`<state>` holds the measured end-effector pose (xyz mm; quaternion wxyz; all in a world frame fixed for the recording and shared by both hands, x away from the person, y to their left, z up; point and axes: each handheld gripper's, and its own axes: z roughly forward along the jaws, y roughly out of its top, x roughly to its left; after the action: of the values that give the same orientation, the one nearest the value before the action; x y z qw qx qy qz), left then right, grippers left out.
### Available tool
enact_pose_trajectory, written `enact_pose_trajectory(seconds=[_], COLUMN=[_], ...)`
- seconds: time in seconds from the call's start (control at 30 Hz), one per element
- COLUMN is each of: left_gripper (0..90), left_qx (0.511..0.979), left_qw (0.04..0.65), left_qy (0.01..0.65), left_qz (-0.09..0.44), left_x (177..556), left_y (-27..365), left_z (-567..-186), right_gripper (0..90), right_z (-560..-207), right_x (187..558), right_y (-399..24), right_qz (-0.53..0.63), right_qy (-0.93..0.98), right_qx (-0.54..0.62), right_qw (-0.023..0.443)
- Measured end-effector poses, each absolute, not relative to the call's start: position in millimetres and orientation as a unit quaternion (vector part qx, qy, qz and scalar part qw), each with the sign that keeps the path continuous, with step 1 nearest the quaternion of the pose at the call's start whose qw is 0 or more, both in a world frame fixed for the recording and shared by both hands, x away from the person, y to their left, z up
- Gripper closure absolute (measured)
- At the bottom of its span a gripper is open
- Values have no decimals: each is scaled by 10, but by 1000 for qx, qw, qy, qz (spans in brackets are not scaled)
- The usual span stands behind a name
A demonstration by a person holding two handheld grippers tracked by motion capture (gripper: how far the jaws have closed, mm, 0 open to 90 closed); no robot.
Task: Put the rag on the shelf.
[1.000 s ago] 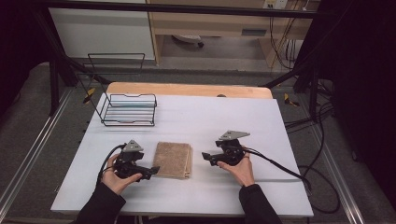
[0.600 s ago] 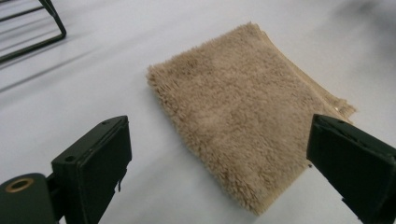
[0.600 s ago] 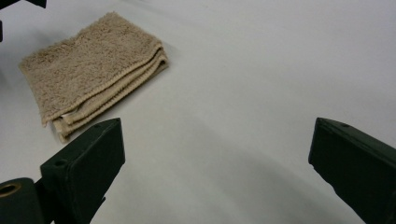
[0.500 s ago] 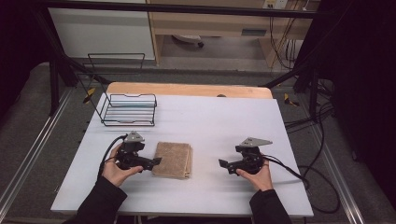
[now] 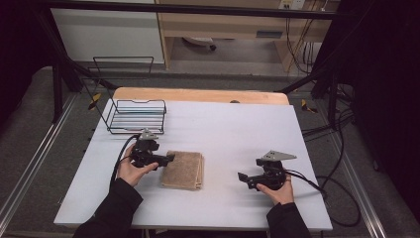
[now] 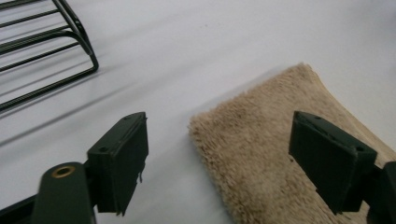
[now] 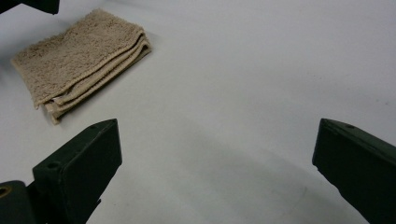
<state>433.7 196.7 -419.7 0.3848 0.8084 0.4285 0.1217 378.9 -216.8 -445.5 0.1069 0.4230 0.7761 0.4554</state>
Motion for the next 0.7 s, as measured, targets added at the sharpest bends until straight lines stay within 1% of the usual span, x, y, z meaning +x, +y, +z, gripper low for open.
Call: enact_pose_trajectory(seconds=[0.07, 0.17, 0.2, 0.37, 0.7], left_gripper=[218, 266, 266, 348, 581], left_qx=[807, 810, 811, 811, 810], left_qw=[380, 368, 364, 361, 369], left_qy=[435, 438, 439, 443, 446], left_qz=[123, 127, 128, 129, 96], left_x=[4372, 4399, 4406, 4438, 4492], left_y=[1980, 1981, 1981, 1975, 1901], left_z=[-4233, -4290, -4302, -4344, -4438], right_gripper=[21, 23, 23, 30, 48], right_z=[-4462, -4484, -4484, -4492, -4500], right_x=[3786, 3789, 3789, 3790, 3794], right_y=[-2166, -2153, -2153, -2145, -2136], right_qz=[453, 448, 448, 445, 447], right_qy=[778, 782, 782, 784, 785], right_qx=[422, 420, 420, 420, 418], right_qw=[106, 107, 107, 104, 97])
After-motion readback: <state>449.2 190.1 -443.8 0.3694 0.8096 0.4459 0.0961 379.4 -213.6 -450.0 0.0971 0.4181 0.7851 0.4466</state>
